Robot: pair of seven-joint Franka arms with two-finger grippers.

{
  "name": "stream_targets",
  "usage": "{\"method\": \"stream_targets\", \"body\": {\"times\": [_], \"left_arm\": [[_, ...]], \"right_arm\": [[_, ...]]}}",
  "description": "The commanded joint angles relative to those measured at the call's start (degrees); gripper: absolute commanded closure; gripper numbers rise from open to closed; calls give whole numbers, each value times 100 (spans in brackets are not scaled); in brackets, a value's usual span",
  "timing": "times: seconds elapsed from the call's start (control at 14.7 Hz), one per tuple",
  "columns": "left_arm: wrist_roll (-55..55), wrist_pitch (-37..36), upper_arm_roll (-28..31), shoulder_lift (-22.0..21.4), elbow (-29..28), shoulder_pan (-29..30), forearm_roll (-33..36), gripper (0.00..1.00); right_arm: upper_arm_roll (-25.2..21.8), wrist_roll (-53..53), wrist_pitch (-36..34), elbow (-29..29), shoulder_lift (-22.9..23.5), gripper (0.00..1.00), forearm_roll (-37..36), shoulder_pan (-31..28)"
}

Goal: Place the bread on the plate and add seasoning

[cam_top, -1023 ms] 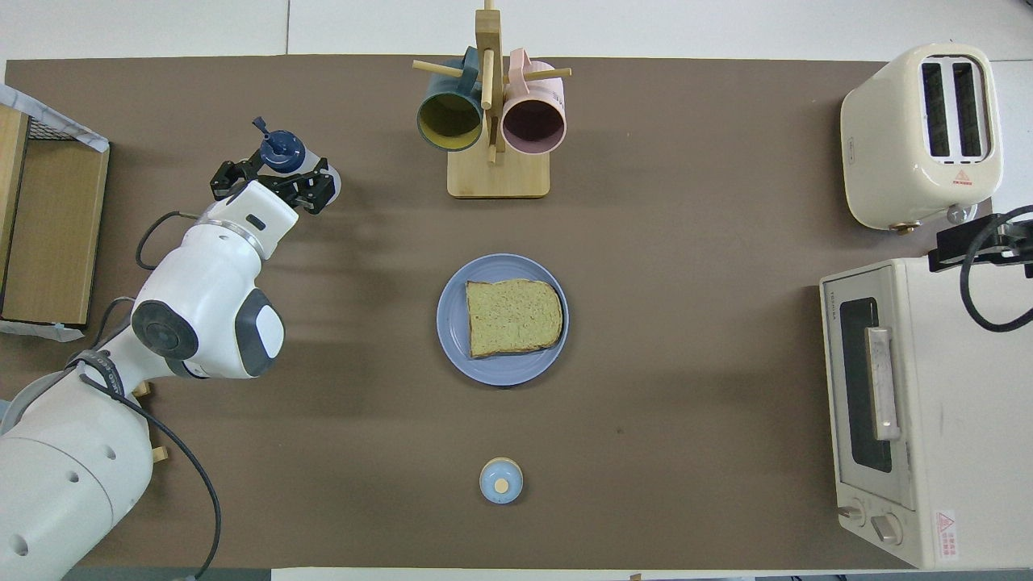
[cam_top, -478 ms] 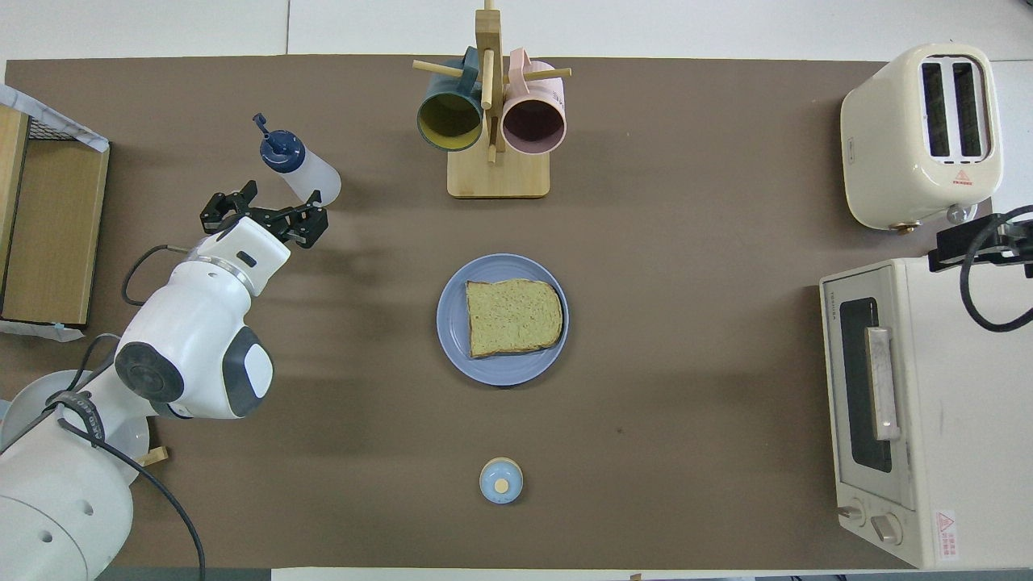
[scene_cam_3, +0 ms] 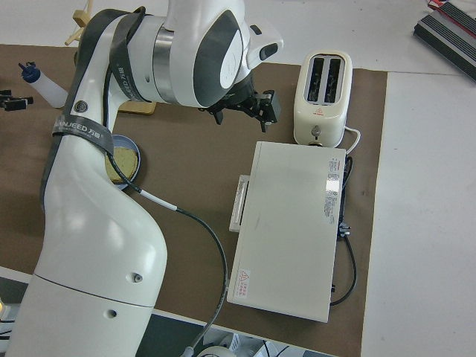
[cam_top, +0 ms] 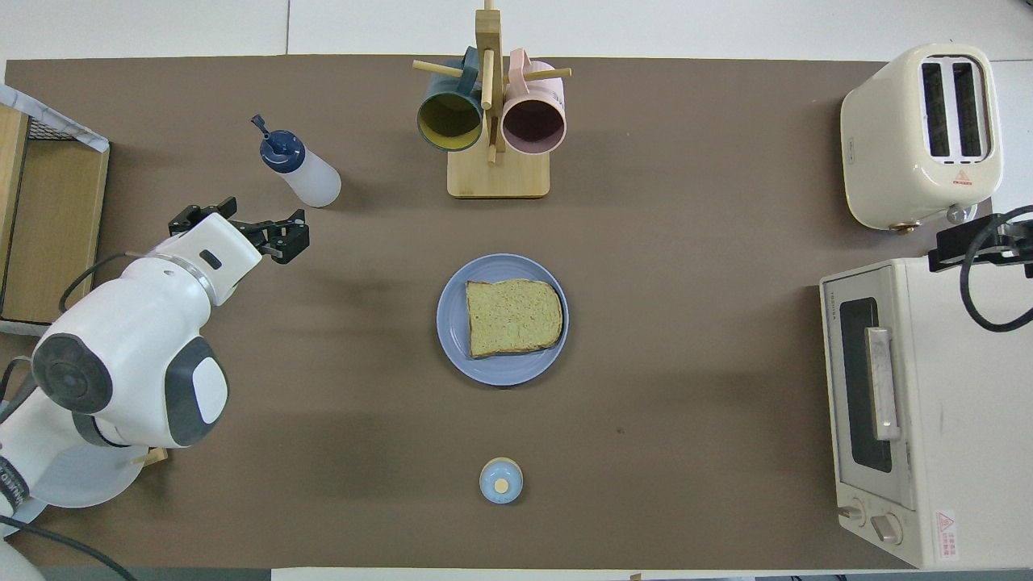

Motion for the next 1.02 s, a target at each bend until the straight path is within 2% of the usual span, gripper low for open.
{"method": "stream_targets", "body": {"times": [0.0,0.14,0.34,0.55,0.96], "left_arm": [[172,-1317,20,-799,4,127,61,0],[226,-2101,29,-1055,250,154,61,0],[217,-3050,29,-1214,724,251,61,0],[225,-4183,46,-1206,1409,303,61,0],[182,-5951,47,-1065,2499,566,87,0]], "right_arm": [[34,-110,-44,-75,-81,0,-46,-58],[34,-110,-44,-75,-81,0,-46,-58],[34,-110,-44,-75,-81,0,-46,-58],[34,-110,-44,-75,-81,0,-46,-58],[34,-110,-44,-75,-81,0,-46,-58]]}}
